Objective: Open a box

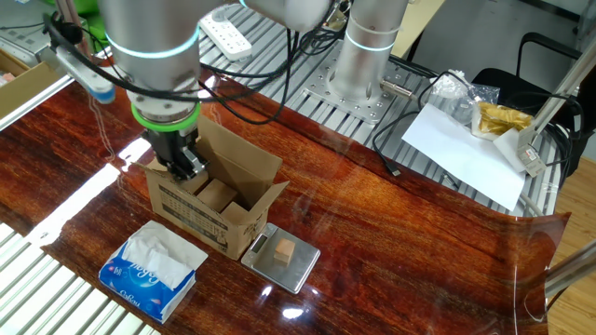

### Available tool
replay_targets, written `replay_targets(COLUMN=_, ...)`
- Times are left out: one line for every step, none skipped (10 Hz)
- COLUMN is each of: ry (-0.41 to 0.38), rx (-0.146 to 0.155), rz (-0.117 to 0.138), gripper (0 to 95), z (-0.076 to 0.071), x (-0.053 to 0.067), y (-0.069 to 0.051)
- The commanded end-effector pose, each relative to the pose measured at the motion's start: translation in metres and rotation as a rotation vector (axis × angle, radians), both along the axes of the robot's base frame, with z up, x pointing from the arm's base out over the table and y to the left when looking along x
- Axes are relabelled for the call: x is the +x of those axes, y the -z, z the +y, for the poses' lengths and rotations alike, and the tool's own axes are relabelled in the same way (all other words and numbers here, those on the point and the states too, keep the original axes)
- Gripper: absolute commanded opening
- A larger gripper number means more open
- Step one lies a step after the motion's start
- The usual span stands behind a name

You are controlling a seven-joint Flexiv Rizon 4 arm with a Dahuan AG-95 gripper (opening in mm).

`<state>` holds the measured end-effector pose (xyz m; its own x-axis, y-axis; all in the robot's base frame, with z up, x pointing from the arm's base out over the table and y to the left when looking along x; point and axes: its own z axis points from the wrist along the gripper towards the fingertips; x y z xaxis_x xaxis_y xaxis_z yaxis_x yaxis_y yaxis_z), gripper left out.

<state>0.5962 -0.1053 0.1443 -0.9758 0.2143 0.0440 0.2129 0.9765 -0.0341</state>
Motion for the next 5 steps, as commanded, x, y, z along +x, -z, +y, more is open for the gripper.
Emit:
replay_targets(ry=0.036, rx=0.033, rz=0.002, gripper=0.0, z=0.0113, x=-0.0063, y=-0.0018)
replay_targets(ry=0.038, rx=0.032, rz=0.002, gripper=0.0, z=0.0131, x=-0.0078, y=-0.0022)
replay_targets(ry=0.036, rx=0.032, rz=0.006, gripper=0.0, z=0.0139, x=-0.0092, y=-0.002)
replay_targets(ry=0.031, rx=0.029, rz=0.007, gripper=0.0, z=0.0139, x=-0.0092, y=-0.002)
replay_targets(ry=0.021, rx=0.022, rz=0.006, gripper=0.0, z=0.0139, x=-0.0092, y=-0.002)
